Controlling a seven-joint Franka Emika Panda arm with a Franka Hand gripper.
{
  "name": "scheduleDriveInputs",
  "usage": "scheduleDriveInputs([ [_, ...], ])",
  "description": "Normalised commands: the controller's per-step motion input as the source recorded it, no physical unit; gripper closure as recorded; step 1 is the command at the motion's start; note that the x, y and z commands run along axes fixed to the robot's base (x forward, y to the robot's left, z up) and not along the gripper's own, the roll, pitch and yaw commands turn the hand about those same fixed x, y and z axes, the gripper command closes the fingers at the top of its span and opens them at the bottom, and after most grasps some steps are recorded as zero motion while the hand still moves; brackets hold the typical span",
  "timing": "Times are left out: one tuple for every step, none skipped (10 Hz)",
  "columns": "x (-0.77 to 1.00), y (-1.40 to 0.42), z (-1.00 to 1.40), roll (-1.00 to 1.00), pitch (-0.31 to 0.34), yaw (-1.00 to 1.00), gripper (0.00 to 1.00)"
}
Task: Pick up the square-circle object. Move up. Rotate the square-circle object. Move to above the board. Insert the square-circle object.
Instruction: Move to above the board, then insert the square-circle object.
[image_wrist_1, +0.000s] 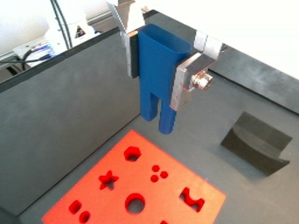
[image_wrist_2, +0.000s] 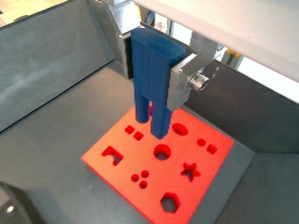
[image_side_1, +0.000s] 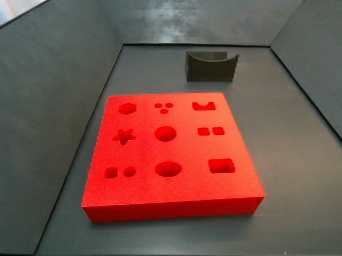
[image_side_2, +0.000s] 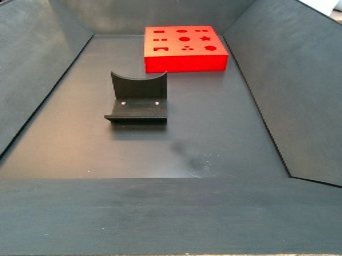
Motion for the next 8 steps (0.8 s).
scheduleDriveInputs([
  [0.07, -0.18, 0.02, 0.05, 0.113, 0.01, 1.00],
  [-0.49, -0.27, -0.38, 0.05, -0.053, 0.32, 1.00],
  [-0.59, -0.31, -0.32, 0.11, -0.059, 0.35, 1.00],
  [-0.53, -0.29, -0.11, 0.00, -0.060, 0.33, 1.00],
  [-0.32, -0.49, -0.09, 0.06, -0.139, 0.40, 1.00],
  [-0.28, -0.48, -0.20, 0.09, -0.139, 0.40, 1.00],
  [-0.21, -0.49, -0.37, 0.09, -0.164, 0.29, 1.00],
  [0.00, -0.44, -0.48, 0.09, -0.116, 0.07, 1.00],
])
